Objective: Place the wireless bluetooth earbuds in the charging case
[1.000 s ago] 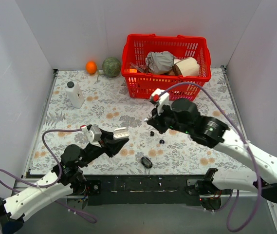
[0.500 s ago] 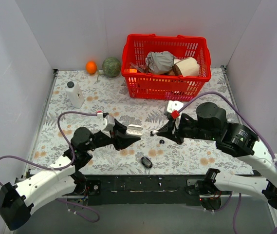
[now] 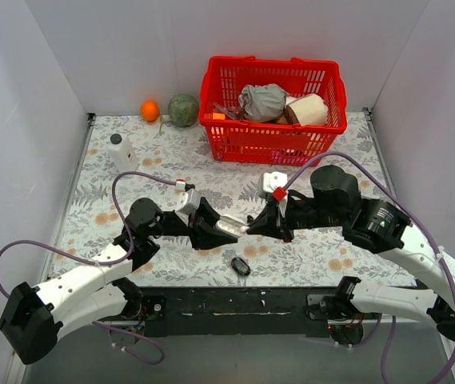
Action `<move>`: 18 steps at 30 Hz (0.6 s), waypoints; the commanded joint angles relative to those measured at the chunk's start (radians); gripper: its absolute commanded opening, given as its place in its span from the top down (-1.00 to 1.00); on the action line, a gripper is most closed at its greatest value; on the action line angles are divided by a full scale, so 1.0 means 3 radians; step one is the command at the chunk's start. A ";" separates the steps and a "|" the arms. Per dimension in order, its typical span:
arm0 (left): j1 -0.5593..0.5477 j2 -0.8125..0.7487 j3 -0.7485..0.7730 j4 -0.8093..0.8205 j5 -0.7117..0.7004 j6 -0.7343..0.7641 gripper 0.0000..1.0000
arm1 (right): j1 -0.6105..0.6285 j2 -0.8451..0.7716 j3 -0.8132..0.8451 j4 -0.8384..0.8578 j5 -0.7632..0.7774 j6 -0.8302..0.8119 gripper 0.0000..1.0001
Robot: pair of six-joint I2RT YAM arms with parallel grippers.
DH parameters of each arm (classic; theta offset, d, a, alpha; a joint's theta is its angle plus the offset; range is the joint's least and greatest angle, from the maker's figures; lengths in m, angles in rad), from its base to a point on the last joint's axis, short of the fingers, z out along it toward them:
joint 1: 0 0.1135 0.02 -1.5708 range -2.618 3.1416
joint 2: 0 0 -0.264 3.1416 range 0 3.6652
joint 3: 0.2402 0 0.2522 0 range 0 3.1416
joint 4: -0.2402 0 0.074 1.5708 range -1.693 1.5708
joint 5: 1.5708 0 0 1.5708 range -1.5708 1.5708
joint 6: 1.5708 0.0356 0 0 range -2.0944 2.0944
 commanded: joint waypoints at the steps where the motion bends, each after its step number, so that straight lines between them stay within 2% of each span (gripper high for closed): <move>1: 0.0017 0.0014 0.0158 0.0128 0.0229 -0.0089 1.00 | 0.0022 0.0043 0.0106 0.0000 -0.0267 -0.0141 0.97; 18: 0.0017 0.0055 0.0158 0.0205 0.0286 -0.0202 1.00 | 0.0027 0.0094 -0.0109 0.0322 -0.0175 -0.0059 0.97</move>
